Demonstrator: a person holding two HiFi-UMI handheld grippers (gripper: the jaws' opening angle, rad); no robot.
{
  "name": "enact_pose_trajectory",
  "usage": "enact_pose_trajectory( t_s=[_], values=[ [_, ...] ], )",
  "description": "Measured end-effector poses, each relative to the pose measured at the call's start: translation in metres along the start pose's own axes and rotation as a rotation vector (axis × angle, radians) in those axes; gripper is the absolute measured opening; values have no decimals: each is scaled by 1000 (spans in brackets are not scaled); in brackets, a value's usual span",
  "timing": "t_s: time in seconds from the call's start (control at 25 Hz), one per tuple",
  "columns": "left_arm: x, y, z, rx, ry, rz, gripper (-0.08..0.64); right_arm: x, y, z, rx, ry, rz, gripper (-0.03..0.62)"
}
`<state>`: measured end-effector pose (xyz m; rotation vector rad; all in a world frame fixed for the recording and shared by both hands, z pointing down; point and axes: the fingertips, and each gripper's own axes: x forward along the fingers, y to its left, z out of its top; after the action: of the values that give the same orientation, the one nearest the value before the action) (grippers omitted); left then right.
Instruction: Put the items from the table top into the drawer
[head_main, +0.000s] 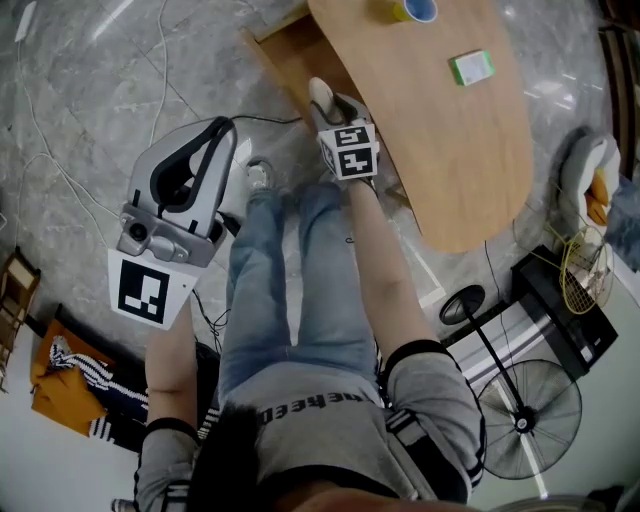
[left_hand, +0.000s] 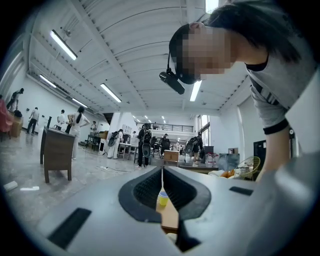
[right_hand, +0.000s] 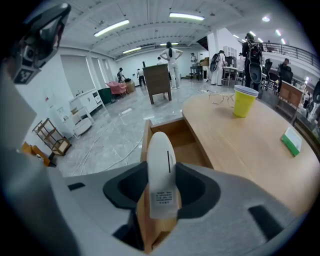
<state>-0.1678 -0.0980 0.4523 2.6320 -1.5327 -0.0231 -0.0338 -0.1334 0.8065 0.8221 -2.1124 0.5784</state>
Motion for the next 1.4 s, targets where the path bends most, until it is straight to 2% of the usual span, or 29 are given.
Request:
enact_pose_trajectory(
  t_s=[0.16, 0.48, 0.88, 1.12, 1.4],
  values=[
    [-2, 9, -12, -17, 16, 9, 12, 20, -5, -7, -15, 50, -26, 173],
    [6, 31, -36, -40, 46, 14, 12, 55, -20, -20, 21, 139, -81, 173],
    [8, 42, -50, -60, 63, 22, 14, 80, -35, -37, 29, 244, -133, 173],
    [4, 48, -60, -64, 82, 27, 12, 92, -37, -53, 120, 301, -140, 175],
    [2, 51, -67, -65, 94, 35, 12, 100, -44, -62, 156, 321, -158, 181]
  ],
)
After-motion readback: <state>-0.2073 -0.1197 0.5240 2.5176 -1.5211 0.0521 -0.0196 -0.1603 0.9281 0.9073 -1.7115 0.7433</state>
